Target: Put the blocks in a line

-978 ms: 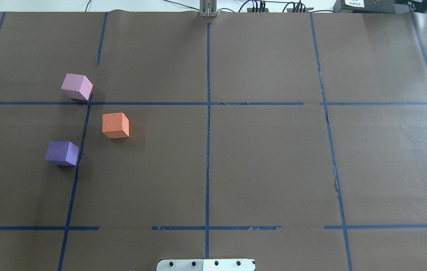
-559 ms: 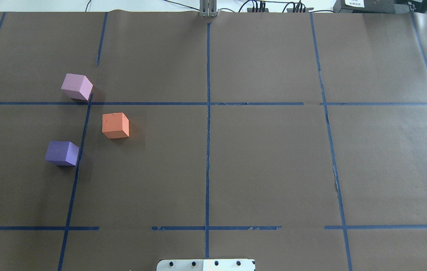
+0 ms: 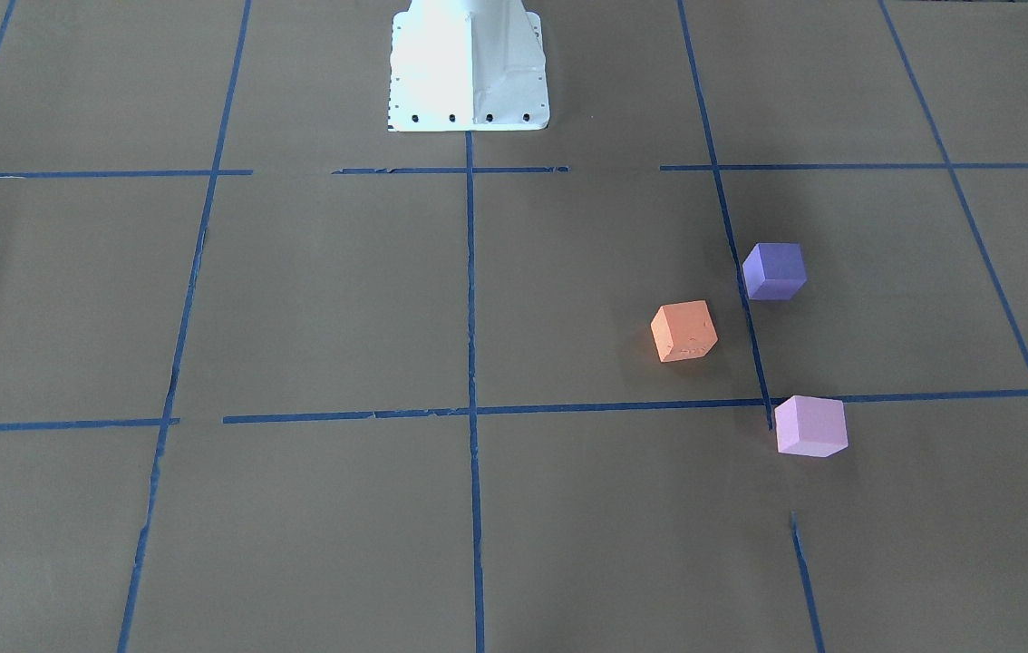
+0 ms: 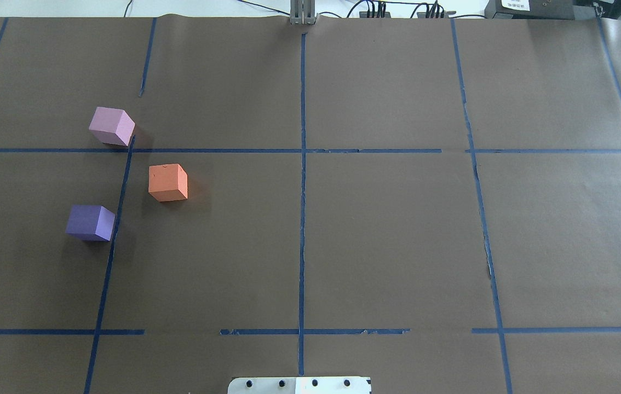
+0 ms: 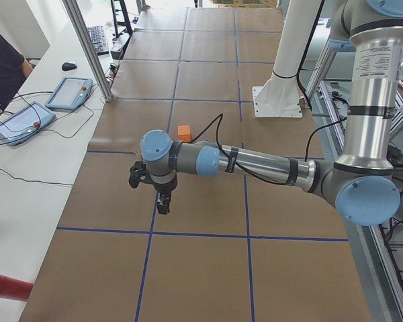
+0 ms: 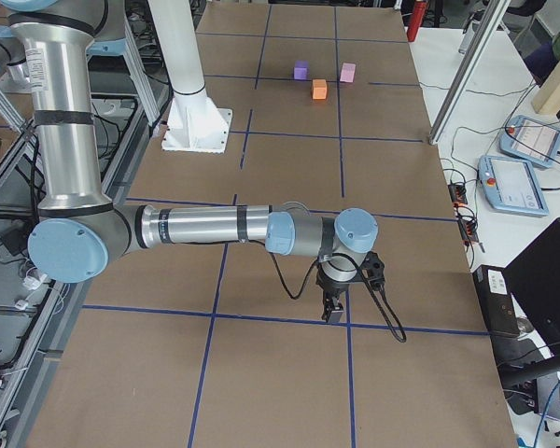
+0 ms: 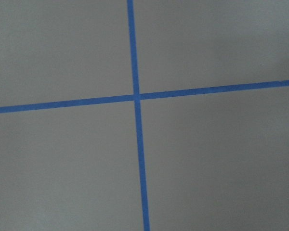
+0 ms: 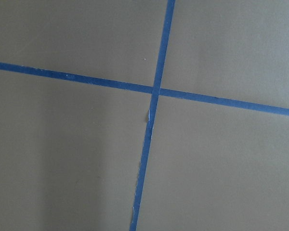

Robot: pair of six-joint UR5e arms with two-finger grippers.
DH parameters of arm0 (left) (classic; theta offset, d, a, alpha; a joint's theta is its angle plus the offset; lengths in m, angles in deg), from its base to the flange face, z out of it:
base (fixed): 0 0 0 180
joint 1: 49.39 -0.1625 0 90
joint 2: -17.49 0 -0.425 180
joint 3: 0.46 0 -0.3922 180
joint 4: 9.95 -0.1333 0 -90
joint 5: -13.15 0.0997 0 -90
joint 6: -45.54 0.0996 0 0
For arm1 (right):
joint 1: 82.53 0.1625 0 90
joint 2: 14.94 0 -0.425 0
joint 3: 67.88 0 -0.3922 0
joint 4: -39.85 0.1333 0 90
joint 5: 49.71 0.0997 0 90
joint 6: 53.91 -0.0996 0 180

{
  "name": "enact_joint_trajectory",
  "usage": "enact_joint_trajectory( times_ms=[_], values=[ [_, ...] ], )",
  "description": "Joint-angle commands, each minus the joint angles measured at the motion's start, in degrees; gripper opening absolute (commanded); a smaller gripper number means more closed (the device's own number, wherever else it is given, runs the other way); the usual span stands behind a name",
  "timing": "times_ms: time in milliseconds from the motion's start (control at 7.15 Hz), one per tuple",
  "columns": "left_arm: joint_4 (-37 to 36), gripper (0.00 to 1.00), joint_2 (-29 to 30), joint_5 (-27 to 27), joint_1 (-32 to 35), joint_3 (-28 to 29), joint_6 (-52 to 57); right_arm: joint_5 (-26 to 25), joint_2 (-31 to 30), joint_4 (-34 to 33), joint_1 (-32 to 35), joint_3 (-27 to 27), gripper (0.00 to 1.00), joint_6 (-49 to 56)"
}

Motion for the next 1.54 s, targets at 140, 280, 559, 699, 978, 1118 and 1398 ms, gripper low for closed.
enact_joint_trajectory(
  times_ms=[140,280,559,699,978,1118,1398],
  values=[
    [0.41,1.0,10.74,0.05,-11.9,-0.25,-18.39,0.0,0.0,0.0,0.0,0.0,1.0,0.0],
    [0.59,1.0,13.12,0.05,-15.5,-0.94,-25.05,0.0,0.0,0.0,0.0,0.0,1.0,0.0],
    [9.32,1.0,16.13,0.49,-25.16,-1.04,-40.76,0.0,0.0,0.0,0.0,0.0,1.0,0.0],
    [13.9,0.99,16.92,2.84,-28.42,-0.43,-44.94,0.0,0.0,0.0,0.0,0.0,1.0,0.0],
    [20.15,0.99,18.15,5.94,-35.02,2.36,-46.04,0.0,0.0,0.0,0.0,0.0,1.0,0.0],
    [20.36,0.99,19.12,7.33,-35.22,4.3,-49.95,0.0,0.0,0.0,0.0,0.0,1.0,0.0],
    [19.84,0.99,19.39,11.29,-35.57,4.85,-51.57,0.0,0.0,0.0,0.0,0.0,1.0,0.0]
  ],
)
